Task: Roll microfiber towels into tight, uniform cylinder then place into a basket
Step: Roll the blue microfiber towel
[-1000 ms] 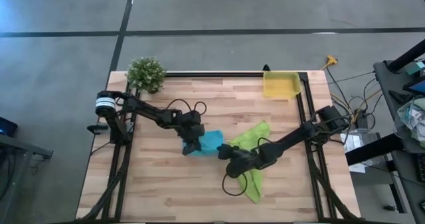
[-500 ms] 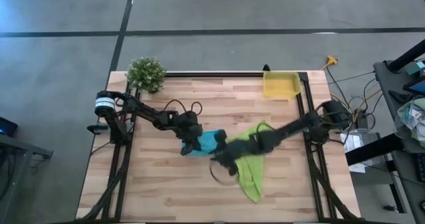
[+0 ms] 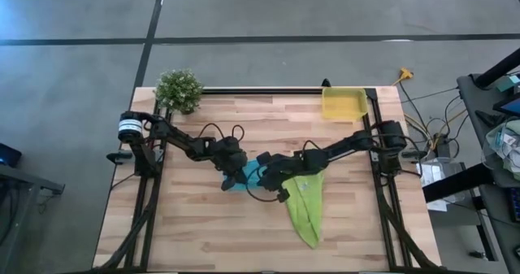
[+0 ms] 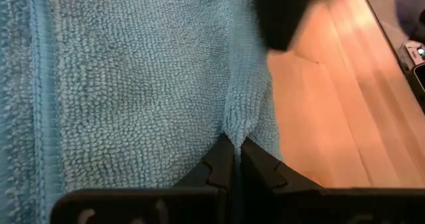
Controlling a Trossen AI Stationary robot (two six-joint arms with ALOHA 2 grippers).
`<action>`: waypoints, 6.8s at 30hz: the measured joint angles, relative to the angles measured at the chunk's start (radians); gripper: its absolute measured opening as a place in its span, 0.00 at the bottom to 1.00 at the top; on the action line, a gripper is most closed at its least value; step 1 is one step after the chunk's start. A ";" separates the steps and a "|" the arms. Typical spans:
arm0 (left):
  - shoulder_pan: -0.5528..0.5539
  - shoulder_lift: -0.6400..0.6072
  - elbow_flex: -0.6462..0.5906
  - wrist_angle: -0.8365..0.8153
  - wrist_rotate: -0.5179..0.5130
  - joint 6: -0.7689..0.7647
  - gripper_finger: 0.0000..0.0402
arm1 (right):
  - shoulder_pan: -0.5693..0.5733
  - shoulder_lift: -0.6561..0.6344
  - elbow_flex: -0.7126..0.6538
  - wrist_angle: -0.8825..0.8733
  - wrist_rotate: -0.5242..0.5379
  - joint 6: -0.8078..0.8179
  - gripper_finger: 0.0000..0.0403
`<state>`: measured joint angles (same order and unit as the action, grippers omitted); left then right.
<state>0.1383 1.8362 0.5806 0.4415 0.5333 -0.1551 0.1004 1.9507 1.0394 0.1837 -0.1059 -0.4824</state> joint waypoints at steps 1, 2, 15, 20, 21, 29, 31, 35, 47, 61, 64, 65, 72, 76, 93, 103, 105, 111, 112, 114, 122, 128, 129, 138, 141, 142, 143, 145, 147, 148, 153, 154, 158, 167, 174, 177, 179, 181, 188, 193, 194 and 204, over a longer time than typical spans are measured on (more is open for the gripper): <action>0.000 0.000 -0.006 0.017 -0.002 0.000 0.00 | -0.010 0.017 -0.001 0.004 -0.003 0.000 0.02; -0.001 0.000 -0.012 0.030 -0.005 -0.001 0.00 | -0.021 0.031 -0.003 0.008 -0.003 0.000 0.02; -0.025 -0.003 -0.038 0.028 -0.028 -0.003 0.00 | -0.140 0.151 -0.009 0.160 -0.204 0.086 0.02; -0.041 -0.030 -0.085 0.033 -0.048 0.002 0.00 | -0.183 0.154 -0.038 0.161 -0.374 0.212 0.02; -0.044 -0.039 -0.093 0.038 -0.056 0.027 0.00 | -0.186 0.154 -0.042 0.166 -0.391 0.234 0.02; -0.131 -0.135 -0.111 0.028 -0.212 0.273 0.00 | -0.180 0.156 -0.048 0.169 -0.422 0.337 0.02; -0.154 -0.161 -0.111 0.012 -0.228 0.286 0.03 | -0.179 0.159 -0.050 0.171 -0.424 0.357 0.02; -0.194 -0.215 -0.113 -0.070 -0.263 0.272 0.15 | -0.177 0.170 -0.050 0.179 -0.432 0.379 0.02; -0.271 -0.524 -0.125 -0.459 -0.530 0.291 0.34 | -0.177 0.200 -0.053 0.237 -0.440 0.404 0.02; -0.701 -0.528 -0.142 -0.280 -1.089 0.620 0.34 | -0.177 0.200 -0.055 0.247 -0.445 0.405 0.02; -0.770 -0.387 -0.102 -0.269 -1.244 0.743 0.34 | -0.178 0.201 -0.055 0.250 -0.447 0.415 0.02; -0.785 -0.338 -0.087 -0.272 -1.285 0.782 0.34 | -0.178 0.201 -0.055 0.250 -0.447 0.418 0.02; -0.848 -0.170 0.025 -0.375 -1.467 0.922 0.37 | -0.175 0.201 -0.058 0.253 -0.447 0.426 0.02; -0.848 -0.213 0.065 -0.600 -1.451 0.906 0.41 | -0.175 0.201 -0.065 0.265 -0.445 0.427 0.02; -0.825 -0.224 0.052 -0.744 -1.383 1.054 0.43 | -0.175 0.201 -0.067 0.274 -0.447 0.435 0.02; -0.825 -0.212 0.057 -0.653 -1.432 1.064 0.43 | -0.175 0.201 -0.067 0.275 -0.449 0.437 0.02; -0.820 -0.211 0.055 -0.617 -1.422 1.091 0.43 | -0.175 0.201 -0.067 0.275 -0.449 0.437 0.02; -0.785 -0.171 0.058 -0.607 -1.401 1.124 0.43 | -0.172 0.201 -0.068 0.288 -0.450 0.447 0.02; -0.781 -0.160 0.061 -0.608 -1.402 1.126 0.43 | -0.171 0.202 -0.069 0.291 -0.450 0.450 0.02; -0.780 -0.146 0.069 -0.611 -1.406 1.126 0.43 | -0.166 0.202 -0.069 0.293 -0.450 0.452 0.02; -0.794 -0.157 0.092 -0.557 -1.399 0.990 0.38 | -0.164 0.202 -0.070 0.292 -0.450 0.450 0.02; -0.793 -0.153 0.089 -0.563 -1.361 0.816 0.13 | -0.164 0.202 -0.070 0.292 -0.451 0.449 0.02; -0.794 -0.153 0.091 -0.565 -1.356 0.787 0.08 | -0.164 0.202 -0.070 0.292 -0.451 0.449 0.02; -0.792 -0.177 0.083 -0.577 -1.245 0.356 0.01 | -0.164 0.192 -0.072 0.308 -0.447 0.466 0.02; -0.792 -0.191 0.077 -0.572 -1.231 0.222 0.01 | -0.164 0.177 -0.074 0.321 -0.442 0.473 0.02; -0.792 -0.196 0.076 -0.572 -1.225 0.181 0.00 | -0.163 0.172 -0.075 0.320 -0.442 0.475 0.02; -0.792 -0.200 0.073 -0.570 -1.218 0.136 0.00 | -0.163 0.169 -0.075 0.323 -0.442 0.476 0.02; -0.793 -0.204 0.063 -0.541 -1.198 0.056 0.00 | -0.162 0.161 -0.076 0.326 -0.442 0.475 0.02; -0.793 -0.204 0.044 -0.509 -1.182 -0.008 0.00 | -0.161 0.160 -0.077 0.338 -0.443 0.475 0.02; -0.793 -0.204 0.035 -0.488 -1.179 -0.038 0.00 | -0.161 0.160 -0.077 0.340 -0.443 0.474 0.02; -0.793 -0.208 -0.033 -0.324 -1.173 -0.164 0.00 | -0.161 0.159 -0.077 0.342 -0.444 0.456 0.02; -0.794 -0.208 -0.048 -0.289 -1.171 -0.184 0.00 | -0.160 0.159 -0.077 0.343 -0.444 0.447 0.02; -0.794 -0.209 -0.113 -0.131 -1.151 -0.228 0.00 | -0.154 0.155 -0.077 0.344 -0.444 0.407 0.05; -0.795 -0.237 -0.212 0.061 -1.079 -0.311 0.00 | -0.150 0.047 -0.089 0.322 -0.443 0.324 0.20; -0.796 -0.260 -0.280 0.226 -1.038 -0.396 0.00 | -0.144 -0.076 -0.095 0.243 -0.442 0.226 0.35; -0.796 -0.262 -0.310 0.308 -1.026 -0.417 0.00 | -0.119 -0.094 -0.097 0.151 -0.413 0.115 0.39; -0.796 -0.262 -0.330 0.364 -1.018 -0.426 0.00 | -0.085 -0.092 -0.097 0.053 -0.296 -0.010 0.40; -0.796 -0.263 -0.344 0.395 -1.018 -0.442 0.00 | -0.041 -0.085 -0.098 -0.028 -0.107 -0.136 0.40; -0.796 -0.264 -0.366 0.409 -1.018 -0.508 0.00 | 0.114 -0.083 -0.107 -0.031 0.330 -0.345 0.33; -0.803 -0.264 -0.369 0.411 -1.017 -0.520 0.00 | 0.166 -0.083 -0.114 -0.038 0.349 -0.442 0.30; -0.805 -0.264 -0.370 0.411 -1.017 -0.520 0.00 | 0.171 -0.083 -0.116 -0.050 0.362 -0.450 0.30; -0.829 -0.264 -0.376 0.411 -1.013 -0.520 0.00 | 0.209 -0.083 -0.122 0.015 0.406 -0.556 0.29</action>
<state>-0.6910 1.5723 0.2043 0.8528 -0.4800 -0.6750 0.3096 1.8679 0.9173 0.1987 0.2996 -1.0385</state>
